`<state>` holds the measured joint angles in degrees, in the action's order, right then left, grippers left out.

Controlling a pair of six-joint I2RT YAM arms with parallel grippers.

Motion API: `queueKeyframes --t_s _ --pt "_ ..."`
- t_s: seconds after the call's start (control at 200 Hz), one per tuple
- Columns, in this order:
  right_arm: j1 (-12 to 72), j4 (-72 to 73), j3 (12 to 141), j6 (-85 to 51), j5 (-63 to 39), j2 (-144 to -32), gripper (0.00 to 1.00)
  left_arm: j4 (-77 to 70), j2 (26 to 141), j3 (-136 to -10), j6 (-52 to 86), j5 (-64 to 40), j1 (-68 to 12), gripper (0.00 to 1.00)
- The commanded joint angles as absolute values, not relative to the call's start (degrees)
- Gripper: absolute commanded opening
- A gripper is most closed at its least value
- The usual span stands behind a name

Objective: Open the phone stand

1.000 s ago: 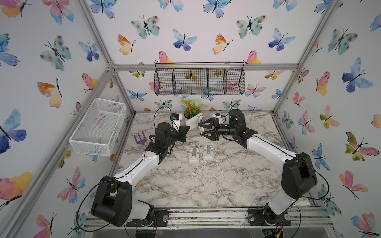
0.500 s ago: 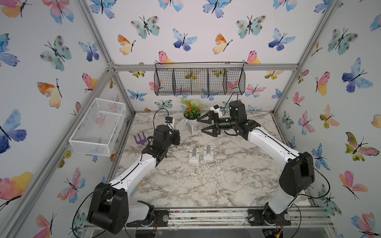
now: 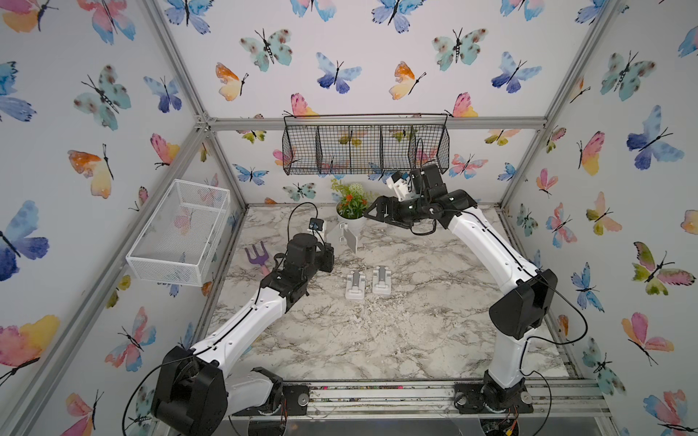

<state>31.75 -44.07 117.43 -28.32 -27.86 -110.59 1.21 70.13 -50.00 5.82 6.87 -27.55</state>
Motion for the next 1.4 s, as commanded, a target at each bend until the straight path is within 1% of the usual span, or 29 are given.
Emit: queueKeyframes --t_s 0.0,0.1,0.22,0.305,0.37,0.42,0.541,0.586,0.681,0.741,0.816,0.886,1.171,1.321,1.372,1.397 --pt "33.6 -49.8 121.0 -21.5 -21.2 -113.1 0.97 1.6 68.5 -50.7 3.9 9.3 -29.9 0.00" --pt "35.6 -51.9 123.4 -19.8 -18.9 -115.2 0.93 2.1 68.4 -51.0 3.1 9.8 -31.6 0.00" --pt "37.8 -53.2 123.6 -19.2 -15.2 -115.5 0.85 2.5 68.9 -51.5 2.0 11.0 -33.5 0.00" --pt "38.6 -54.0 123.3 -19.2 -12.8 -115.6 0.77 2.5 69.9 -52.2 1.1 11.6 -34.5 0.00" --pt "38.9 -54.7 123.4 -19.3 -11.7 -115.8 0.73 2.5 70.7 -52.9 0.2 12.2 -35.1 0.00" --pt "39.0 -55.0 123.4 -19.5 -11.6 -116.0 0.70 2.5 71.4 -53.5 -0.2 12.6 -35.3 0.00" --pt "39.2 -55.3 123.1 -19.8 -11.6 -116.2 0.60 2.1 72.4 -54.5 -0.8 12.7 -35.5 0.00" --pt "39.3 -55.5 122.9 -19.9 -11.5 -116.2 0.58 1.8 72.7 -54.8 -1.0 12.5 -35.4 0.00" --pt "39.3 -54.7 121.8 -20.2 -11.8 -116.2 0.51 1.8 73.4 -55.5 -1.4 12.0 -35.5 0.00" --pt "39.3 -54.6 121.8 -20.4 -12.1 -116.4 0.49 1.7 73.6 -55.7 -1.7 11.8 -35.5 0.00" --pt "39.4 -54.6 121.9 -20.5 -12.7 -116.9 0.45 1.5 73.8 -55.9 -2.0 11.5 -35.5 0.00" --pt "39.4 -54.5 121.9 -20.6 -13.7 -117.3 0.38 1.3 73.9 -56.0 -2.1 11.3 -35.5 0.00" --pt "40.1 -54.5 120.4 -20.9 -14.5 -117.3 0.27 0.6 74.7 -56.8 -2.5 11.3 -35.5 0.00" --pt "40.1 -53.9 119.1 -20.9 -14.6 -116.5 0.10 0.4 75.3 -57.4 -2.5 11.3 -35.5 0.00" --pt "40.1 -53.9 118.9 -20.9 -15.1 -116.6 0.10 0.1 75.4 -57.6 -2.5 11.6 -35.5 0.00" --pt "40.1 -54.0 118.8 -20.8 -15.5 -116.5 0.12 0.0 75.5 -57.7 -2.6 11.7 -35.6 0.00"
